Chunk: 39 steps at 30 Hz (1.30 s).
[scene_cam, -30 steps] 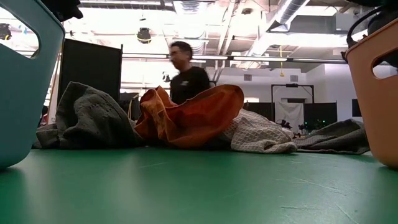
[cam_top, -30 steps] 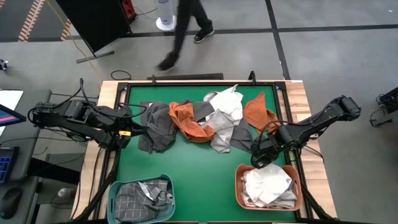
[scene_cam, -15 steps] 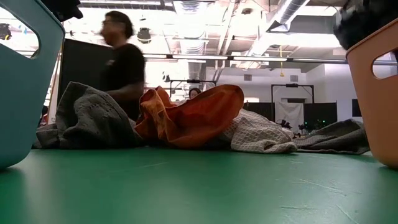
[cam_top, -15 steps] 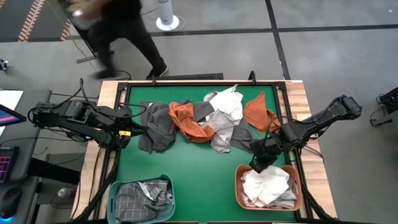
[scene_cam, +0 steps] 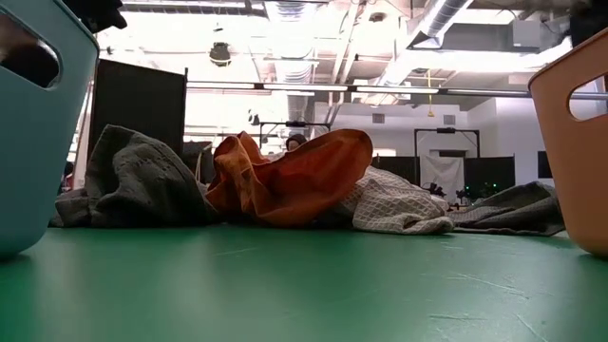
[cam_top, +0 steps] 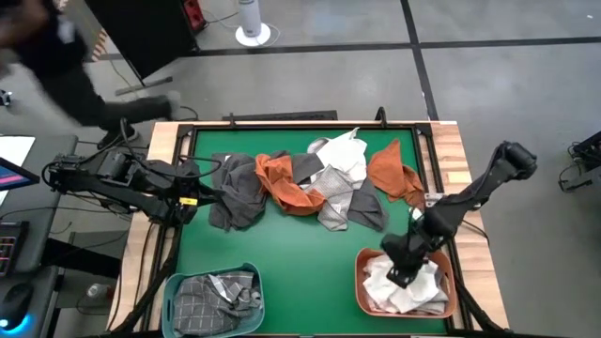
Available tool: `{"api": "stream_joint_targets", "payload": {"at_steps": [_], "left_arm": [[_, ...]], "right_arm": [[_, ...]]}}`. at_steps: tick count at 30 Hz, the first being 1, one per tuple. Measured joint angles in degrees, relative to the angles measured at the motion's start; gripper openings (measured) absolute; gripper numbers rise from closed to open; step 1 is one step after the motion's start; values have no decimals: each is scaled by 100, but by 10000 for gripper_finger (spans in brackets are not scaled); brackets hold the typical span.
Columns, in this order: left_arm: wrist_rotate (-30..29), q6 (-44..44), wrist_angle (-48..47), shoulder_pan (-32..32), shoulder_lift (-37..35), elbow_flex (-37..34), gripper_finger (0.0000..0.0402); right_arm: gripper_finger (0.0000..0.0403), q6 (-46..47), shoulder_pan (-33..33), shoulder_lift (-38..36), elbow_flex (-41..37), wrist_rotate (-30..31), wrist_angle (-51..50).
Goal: Sort towels by color in basket
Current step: Put the bottom white towel into the orange bin
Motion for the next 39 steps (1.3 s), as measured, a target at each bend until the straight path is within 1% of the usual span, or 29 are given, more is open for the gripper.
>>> {"api": "stream_joint_targets", "payload": {"at_steps": [3,8,11,15,20,23,27,30,32,36,39], "left_arm": [[-5,49,0,0,0,0,110],[-17,72,-2,1,0,0,110],[-22,72,-13,0,0,0,110],[-22,72,-110,0,0,0,110],[-24,72,-136,2,0,0,110],[-44,72,-136,0,0,1,110],[-46,72,-133,0,0,0,110],[-46,64,-133,1,0,0,110],[-44,61,-132,1,0,0,110],[-44,20,-138,0,0,0,110],[-42,20,-165,2,0,0,110]], "right_arm": [[32,166,248,384,0,54,-160],[45,249,551,1024,8,59,-32],[46,375,629,1271,21,46,83],[47,445,592,1375,22,-18,157],[48,449,459,1275,1,6,131],[60,449,370,1188,-4,64,130],[104,531,242,1163,-9,85,205],[154,633,156,1172,-9,69,226],[189,653,81,1174,-9,-65,236],[245,795,-69,1117,-9,-749,293],[264,923,-149,970,-9,-1329,353]]}}
